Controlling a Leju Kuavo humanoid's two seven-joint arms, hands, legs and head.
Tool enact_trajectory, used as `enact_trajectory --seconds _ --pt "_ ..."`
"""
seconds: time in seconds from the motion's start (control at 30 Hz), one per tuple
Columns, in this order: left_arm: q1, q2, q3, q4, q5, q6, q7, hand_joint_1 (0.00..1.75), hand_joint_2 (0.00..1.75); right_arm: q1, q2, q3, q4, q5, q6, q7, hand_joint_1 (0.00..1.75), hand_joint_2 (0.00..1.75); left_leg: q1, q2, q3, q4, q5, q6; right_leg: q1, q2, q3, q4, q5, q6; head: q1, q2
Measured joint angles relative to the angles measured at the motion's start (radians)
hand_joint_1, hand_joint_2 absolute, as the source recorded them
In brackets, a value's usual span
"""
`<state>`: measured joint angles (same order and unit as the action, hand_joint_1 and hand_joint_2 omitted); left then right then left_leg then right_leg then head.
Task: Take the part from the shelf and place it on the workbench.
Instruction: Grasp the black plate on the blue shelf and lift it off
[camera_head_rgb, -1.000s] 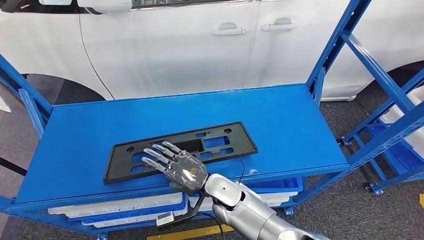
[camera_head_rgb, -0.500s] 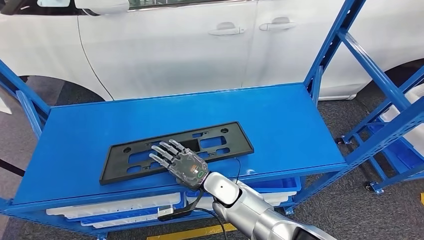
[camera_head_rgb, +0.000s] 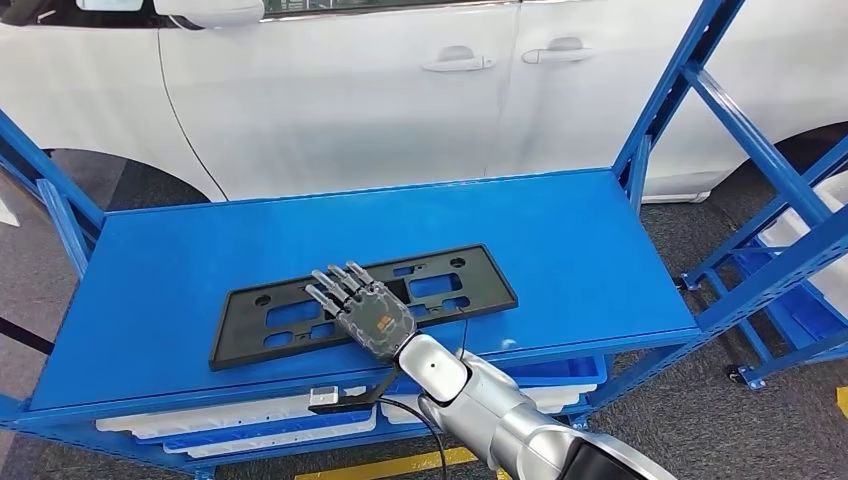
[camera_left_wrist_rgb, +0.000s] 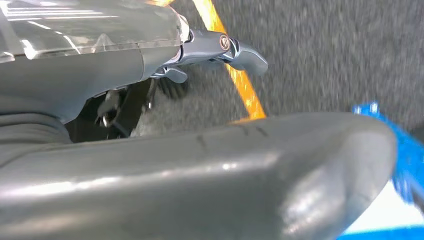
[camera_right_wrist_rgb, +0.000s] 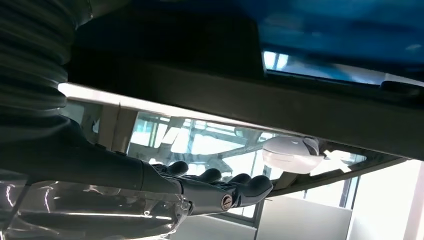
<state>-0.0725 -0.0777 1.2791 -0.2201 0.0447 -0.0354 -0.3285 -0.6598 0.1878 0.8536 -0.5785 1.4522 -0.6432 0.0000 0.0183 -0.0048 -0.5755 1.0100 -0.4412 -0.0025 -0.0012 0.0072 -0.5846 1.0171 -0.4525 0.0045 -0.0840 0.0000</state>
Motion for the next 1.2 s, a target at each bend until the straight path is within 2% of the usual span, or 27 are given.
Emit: enact_trajectory --seconds 0.07,0.13,0.17,0.2,0.23,0.27,0.33,0.37,0.4,0.5,0.53,0.6,0.67,0.7,0.73,0.77,0.83,0.87,0.9,1.0,1.07,1.1,1.17,1.2 --pt "0.0 0.001 0.0 0.0 0.0 0.0 -0.001 0.0 0.0 -0.012 0.002 -0.005 0.017 0.005 0.0 0.005 0.0 1.75 0.003 0.002 0.002 -0.005 0.004 0.013 -0.002 -0.001 -0.027 0.061 -0.04 0.008 0.0 0.0" --pt "-0.001 0.002 0.0 0.0 0.0 -0.001 -0.002 0.0 0.0 -0.017 0.002 -0.008 0.034 0.01 0.002 0.013 0.0 1.75 0.001 0.002 0.0 -0.005 0.004 0.02 -0.004 -0.002 -0.089 0.194 -0.105 0.013 0.0 0.0" --pt "-0.001 0.003 0.0 0.0 0.0 -0.002 -0.002 0.0 0.0 -0.018 0.002 -0.01 0.041 0.014 0.004 0.019 0.0 1.75 -0.001 0.002 0.0 -0.005 0.004 0.021 -0.005 -0.002 -0.119 0.254 -0.125 0.014 0.0 0.0" --pt "-0.001 0.004 0.0 0.0 0.0 -0.003 -0.002 0.0 0.0 -0.019 0.002 -0.012 0.048 0.019 0.009 0.027 0.01 1.75 -0.001 0.002 0.0 -0.005 0.004 0.021 -0.005 -0.002 -0.135 0.286 -0.128 0.013 0.0 0.0" --pt "-0.001 0.005 0.0 0.0 0.0 -0.004 -0.003 0.0 0.0 -0.022 0.003 -0.015 0.055 0.023 0.016 0.037 0.39 1.75 -0.002 0.002 0.002 -0.005 0.003 0.021 -0.005 -0.002 -0.132 0.277 -0.11 0.011 0.0 0.0" --pt "-0.001 0.005 0.0 0.0 0.0 -0.006 -0.004 0.0 0.0 -0.027 0.003 -0.019 0.061 0.026 0.026 0.047 0.8 1.75 -0.003 0.001 0.004 -0.005 0.003 0.021 -0.004 -0.002 -0.109 0.228 -0.077 0.008 0.0 0.0" --pt "-0.003 0.005 -0.001 0.0 0.0 -0.009 -0.005 0.0 0.0 -0.041 0.004 -0.029 0.076 0.032 0.046 0.067 1.61 1.75 -0.007 0.0 0.007 -0.004 0.001 0.018 0.0 -0.002 -0.039 0.082 -0.012 -0.005 0.0 0.0" --pt "-0.003 0.005 -0.001 0.0 0.0 -0.01 -0.006 0.0 0.0 -0.047 0.004 -0.034 0.084 0.034 0.053 0.075 1.64 1.75 -0.009 -0.001 0.007 -0.003 0.0 0.014 0.002 -0.003 -0.015 0.03 0.004 -0.009 0.0 0.0" --pt "-0.004 0.005 -0.002 0.0 0.0 -0.01 -0.006 0.0 0.0 -0.052 0.004 -0.039 0.091 0.036 0.059 0.082 1.64 1.75 -0.01 -0.001 0.006 -0.003 -0.001 0.01 0.005 -0.002 -0.003 0.002 0.009 -0.012 0.0 0.0" --pt "-0.006 0.008 -0.002 0.0 0.0 -0.011 -0.008 0.0 0.0 -0.056 0.004 -0.05 0.11 0.038 0.07 0.094 1.72 1.75 -0.009 0.0 0.005 -0.003 -0.003 -0.008 0.003 0.0 -0.002 -0.011 0.014 -0.02 0.0 0.0" --pt "-0.007 0.01 -0.002 0.0 0.0 -0.011 -0.009 0.0 0.0 -0.057 0.004 -0.051 0.115 0.039 0.072 0.095 1.75 1.75 -0.009 0.001 -0.001 0.012 -0.015 -0.013 0.0 -0.001 0.001 -0.017 0.017 -0.024 0.0 0.0" --pt "-0.008 0.011 -0.003 0.0 0.0 -0.012 -0.011 0.0 0.0 -0.058 0.005 -0.054 0.123 0.041 0.073 0.097 1.75 1.75 -0.005 0.001 -0.039 0.1 -0.067 -0.022 -0.005 -0.003 0.006 -0.025 0.021 -0.031 0.0 0.0" --pt "-0.008 0.012 -0.003 0.0 0.0 -0.013 -0.011 0.0 0.0 -0.057 0.004 -0.057 0.132 0.045 0.074 0.098 1.75 1.75 -0.001 0.002 -0.102 0.232 -0.125 -0.03 -0.004 -0.003 0.005 -0.024 0.02 -0.034 0.0 0.0" --pt "-0.007 0.013 -0.004 0.0 0.0 -0.014 -0.011 0.0 0.0 -0.057 0.004 -0.059 0.137 0.049 0.074 0.099 1.75 1.75 0.0 0.002 -0.122 0.272 -0.134 -0.033 -0.004 -0.003 0.005 -0.023 0.02 -0.034 0.0 0.0" --pt "-0.007 0.013 -0.004 0.0 0.0 -0.015 -0.012 0.0 0.0 -0.057 0.005 -0.06 0.14 0.052 0.074 0.099 1.75 1.75 0.001 0.002 -0.123 0.273 -0.121 -0.035 -0.004 -0.003 0.005 -0.022 0.018 -0.033 0.0 0.0" --pt "-0.008 0.014 -0.004 0.0 0.0 -0.017 -0.012 0.0 0.0 -0.058 0.005 -0.062 0.142 0.055 0.074 0.099 1.75 1.75 0.002 0.002 -0.106 0.235 -0.092 -0.036 -0.004 -0.003 0.007 -0.02 0.016 -0.032 0.0 0.0" --pt "-0.01 0.016 -0.004 0.0 0.0 -0.019 -0.016 0.0 0.0 -0.061 0.006 -0.066 0.145 0.057 0.075 0.099 1.75 1.75 0.004 0.003 -0.038 0.095 -0.024 -0.035 -0.003 -0.002 0.01 -0.013 0.009 -0.024 0.0 0.0" --pt "-0.011 0.017 -0.005 0.0 0.0 -0.021 -0.02 0.0 0.0 -0.064 0.006 -0.069 0.147 0.058 0.075 0.099 1.75 1.75 0.003 0.002 -0.014 0.042 -0.006 -0.03 -0.001 -0.001 0.009 -0.01 0.007 -0.019 0.0 0.0" --pt "-0.013 0.017 -0.005 0.0 0.0 -0.024 -0.025 0.0 0.0 -0.066 0.006 -0.073 0.148 0.06 0.076 0.098 1.75 1.75 0.002 0.002 -0.001 0.011 0.0 -0.025 0.0 -0.001 0.007 -0.007 0.006 -0.015 0.0 0.0" --pt "-0.014 0.017 -0.006 0.0 0.0 -0.033 -0.048 0.0 0.0 -0.07 0.006 -0.081 0.15 0.065 0.076 0.093 1.75 1.75 0.0 0.001 0.0 0.002 0.0 -0.003 0.001 0.0 0.004 -0.004 0.004 0.0 0.0 0.0" --pt "-0.015 0.017 -0.007 0.0 0.0 -0.038 -0.069 0.0 0.0 -0.071 0.006 -0.087 0.151 0.068 0.075 0.091 1.75 1.75 0.003 0.002 0.001 -0.003 0.004 0.01 -0.001 -0.001 -0.012 0.033 -0.024 0.009 0.0 0.0" --pt "-0.015 0.017 -0.007 0.0 0.0 -0.039 -0.077 0.0 0.44 -0.071 0.005 -0.091 0.151 0.069 0.075 0.089 1.75 1.75 0.003 0.003 0.001 -0.004 0.005 0.015 -0.003 -0.001 -0.035 0.083 -0.053 0.013 0.0 0.0" --pt "-0.015 0.017 -0.008 0.0 0.0 -0.04 -0.092 0.0 1.31 -0.069 0.004 -0.097 0.153 0.071 0.074 0.087 1.75 1.75 0.001 0.003 -0.002 -0.004 0.006 0.019 -0.004 -0.002 -0.103 0.221 -0.114 0.018 0.0 0.0" --pt "-0.014 0.018 -0.008 0.0 0.0 -0.04 -0.1 0.0 1.75 -0.068 0.004 -0.099 0.154 0.073 0.074 0.086 1.75 1.75 0.0 0.003 -0.002 -0.004 0.005 0.02 -0.004 -0.002 -0.129 0.273 -0.128 0.019 0.0 0.0"
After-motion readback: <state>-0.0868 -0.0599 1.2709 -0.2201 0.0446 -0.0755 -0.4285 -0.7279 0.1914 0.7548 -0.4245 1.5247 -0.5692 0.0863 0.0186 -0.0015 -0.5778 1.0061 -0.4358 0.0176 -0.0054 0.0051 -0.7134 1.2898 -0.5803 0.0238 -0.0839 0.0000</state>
